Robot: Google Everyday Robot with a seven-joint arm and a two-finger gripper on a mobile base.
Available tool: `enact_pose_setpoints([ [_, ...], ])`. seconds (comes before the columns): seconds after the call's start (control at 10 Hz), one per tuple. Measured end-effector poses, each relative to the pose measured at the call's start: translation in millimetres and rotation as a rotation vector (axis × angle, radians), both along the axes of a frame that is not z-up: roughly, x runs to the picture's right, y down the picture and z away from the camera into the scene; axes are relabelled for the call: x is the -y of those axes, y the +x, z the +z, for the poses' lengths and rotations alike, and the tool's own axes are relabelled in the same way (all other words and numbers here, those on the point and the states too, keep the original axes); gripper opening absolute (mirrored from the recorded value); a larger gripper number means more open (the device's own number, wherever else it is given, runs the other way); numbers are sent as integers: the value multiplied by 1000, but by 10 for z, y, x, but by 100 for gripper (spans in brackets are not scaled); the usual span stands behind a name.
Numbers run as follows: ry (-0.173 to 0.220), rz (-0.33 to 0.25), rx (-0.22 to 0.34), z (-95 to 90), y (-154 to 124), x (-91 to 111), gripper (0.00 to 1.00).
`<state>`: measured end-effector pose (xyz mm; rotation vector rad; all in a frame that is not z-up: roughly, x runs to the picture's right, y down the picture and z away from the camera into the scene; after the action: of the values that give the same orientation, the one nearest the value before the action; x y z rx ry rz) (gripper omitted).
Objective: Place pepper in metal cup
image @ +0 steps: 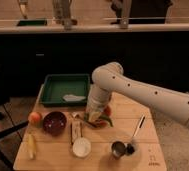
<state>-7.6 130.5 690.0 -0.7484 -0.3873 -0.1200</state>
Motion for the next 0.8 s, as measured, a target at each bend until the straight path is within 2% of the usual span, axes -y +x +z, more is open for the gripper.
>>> enact_pose_setpoints([
  [0.5,4,55,6,-52,245,-121,0],
  [0.8,-13,73,-14,-33,393,-196,0],
])
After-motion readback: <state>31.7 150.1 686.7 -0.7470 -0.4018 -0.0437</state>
